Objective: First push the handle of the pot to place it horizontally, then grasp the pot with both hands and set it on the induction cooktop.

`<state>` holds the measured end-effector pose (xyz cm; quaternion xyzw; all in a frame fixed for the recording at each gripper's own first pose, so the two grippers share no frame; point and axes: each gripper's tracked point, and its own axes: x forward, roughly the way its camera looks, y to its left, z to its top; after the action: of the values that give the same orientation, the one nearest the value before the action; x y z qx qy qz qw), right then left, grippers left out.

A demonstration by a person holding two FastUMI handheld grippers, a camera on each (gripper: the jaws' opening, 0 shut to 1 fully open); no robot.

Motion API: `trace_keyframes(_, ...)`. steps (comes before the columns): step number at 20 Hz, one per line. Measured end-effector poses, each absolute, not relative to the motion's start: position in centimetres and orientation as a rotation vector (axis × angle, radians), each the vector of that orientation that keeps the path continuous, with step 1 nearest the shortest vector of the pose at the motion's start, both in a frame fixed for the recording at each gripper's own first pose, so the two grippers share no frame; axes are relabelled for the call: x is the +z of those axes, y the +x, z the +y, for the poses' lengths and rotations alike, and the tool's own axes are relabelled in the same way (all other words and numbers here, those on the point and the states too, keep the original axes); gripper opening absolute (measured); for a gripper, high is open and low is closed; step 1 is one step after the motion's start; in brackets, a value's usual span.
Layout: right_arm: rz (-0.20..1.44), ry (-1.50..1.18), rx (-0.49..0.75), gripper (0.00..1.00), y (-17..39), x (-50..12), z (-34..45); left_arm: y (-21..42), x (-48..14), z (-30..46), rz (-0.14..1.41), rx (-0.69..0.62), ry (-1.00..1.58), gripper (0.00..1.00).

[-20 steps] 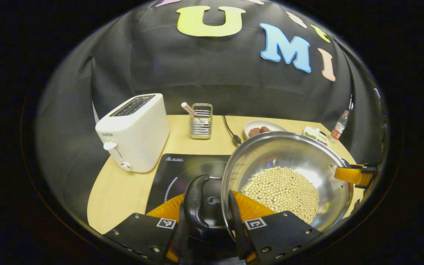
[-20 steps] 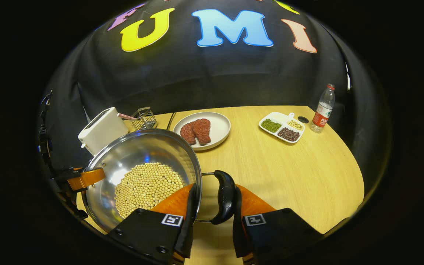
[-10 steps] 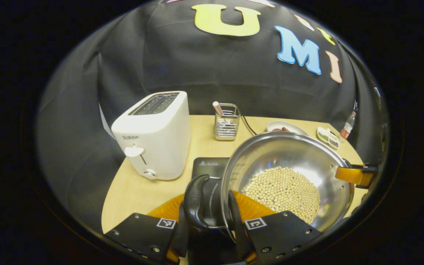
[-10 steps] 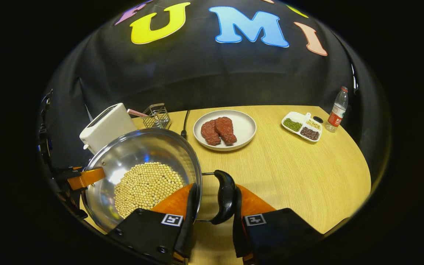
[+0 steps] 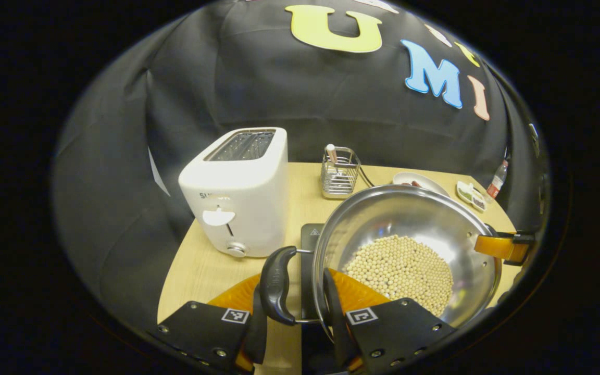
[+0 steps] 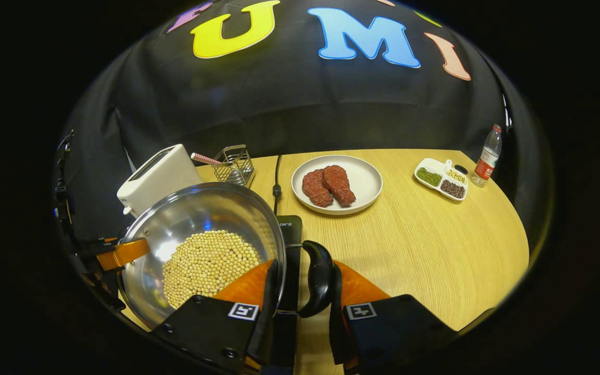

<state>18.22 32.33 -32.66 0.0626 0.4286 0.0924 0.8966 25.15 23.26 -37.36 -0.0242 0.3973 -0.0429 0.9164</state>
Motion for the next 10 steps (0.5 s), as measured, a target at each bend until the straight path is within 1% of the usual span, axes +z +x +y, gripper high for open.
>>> trace_keyframes(1,0.885,0.13,0.193,0.43,18.2,-32.5,32.4,25.1,-37.4,23.4,0.821,-0.085,-0.05,0.5)
trace_keyframes(3,0.885,0.133,0.2,0.46,18.1,-32.6,32.6,25.0,-37.5,23.6,0.819,-0.063,-0.041,0.58)
trace_keyframes(4,0.883,0.134,0.206,0.52,18.2,-32.6,32.8,25.0,-37.6,23.9,0.815,-0.047,-0.015,0.59)
trace_keyframes(5,0.873,0.13,0.213,0.51,18.1,-32.4,33.0,25.1,-37.5,24.3,0.808,-0.023,0.03,0.59)
trace_keyframes(6,0.85,0.117,0.206,0.62,18.2,-32.0,32.8,25.3,-37.5,24.7,0.799,-0.005,0.075,0.67)
trace_keyframes(7,0.824,0.11,0.205,0.6,18.4,-31.5,32.9,25.0,-37.0,24.8,0.789,0.003,0.102,0.79)
trace_keyframes(8,0.802,0.099,0.193,0.8,18.6,-31.2,32.5,25.0,-36.9,24.6,0.781,0.004,0.105,0.91)
trace_keyframes(9,0.785,0.096,0.187,0.99,18.7,-30.9,32.4,24.9,-36.8,24.4,0.776,0.005,0.092,0.89)
trace_keyframes(10,0.777,0.099,0.181,0.97,18.8,-30.6,32.3,24.8,-36.7,24.5,0.773,0.011,0.085,0.89)
